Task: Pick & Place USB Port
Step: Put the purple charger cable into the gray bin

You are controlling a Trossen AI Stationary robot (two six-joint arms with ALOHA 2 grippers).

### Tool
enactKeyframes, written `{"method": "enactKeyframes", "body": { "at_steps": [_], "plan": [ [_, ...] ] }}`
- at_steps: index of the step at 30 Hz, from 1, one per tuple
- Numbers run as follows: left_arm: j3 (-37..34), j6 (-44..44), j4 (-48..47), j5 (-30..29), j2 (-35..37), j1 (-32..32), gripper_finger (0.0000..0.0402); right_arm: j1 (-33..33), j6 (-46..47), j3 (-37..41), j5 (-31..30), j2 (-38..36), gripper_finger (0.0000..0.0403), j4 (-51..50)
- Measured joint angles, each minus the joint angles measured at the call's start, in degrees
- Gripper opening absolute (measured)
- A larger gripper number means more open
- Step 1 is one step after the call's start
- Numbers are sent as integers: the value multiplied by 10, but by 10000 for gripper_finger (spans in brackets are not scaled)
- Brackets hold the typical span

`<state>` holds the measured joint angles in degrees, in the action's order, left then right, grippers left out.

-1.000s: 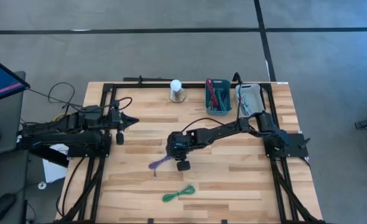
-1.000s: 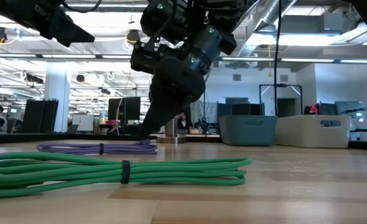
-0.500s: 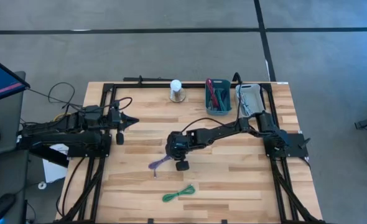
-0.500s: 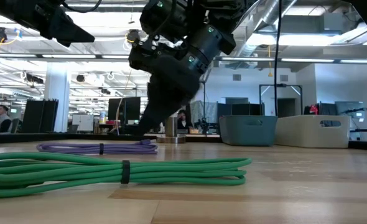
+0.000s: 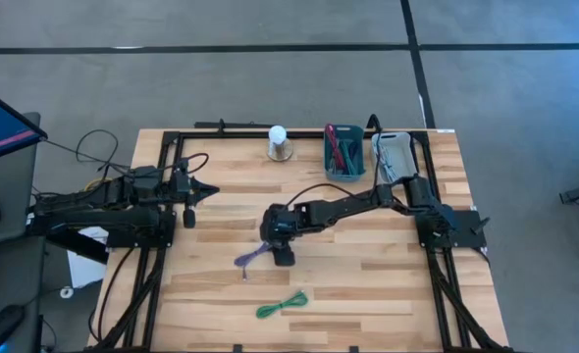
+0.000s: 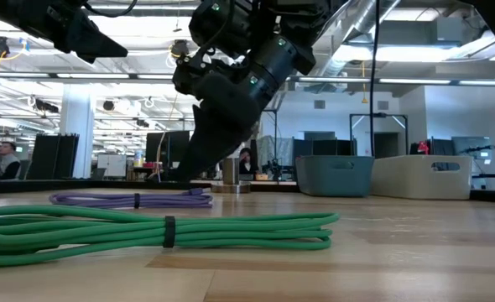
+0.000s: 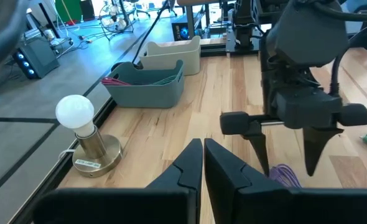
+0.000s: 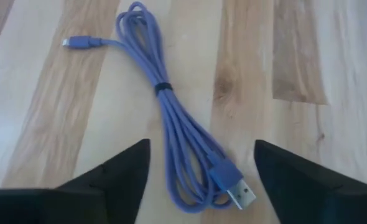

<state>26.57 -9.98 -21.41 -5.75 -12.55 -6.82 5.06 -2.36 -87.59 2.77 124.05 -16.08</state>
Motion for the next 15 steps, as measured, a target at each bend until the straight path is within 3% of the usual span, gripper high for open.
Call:
{"method": "enactKeyframes", "body": {
  "at_steps": [4, 15],
  "plan": [
    [0, 0, 0, 0, 0, 0, 17, 4, -5, 0, 2, 0, 290, -1],
    [0, 0, 0, 0, 0, 0, 17, -8, -1, 17, 2, 0, 247, 7]
  ]
}}
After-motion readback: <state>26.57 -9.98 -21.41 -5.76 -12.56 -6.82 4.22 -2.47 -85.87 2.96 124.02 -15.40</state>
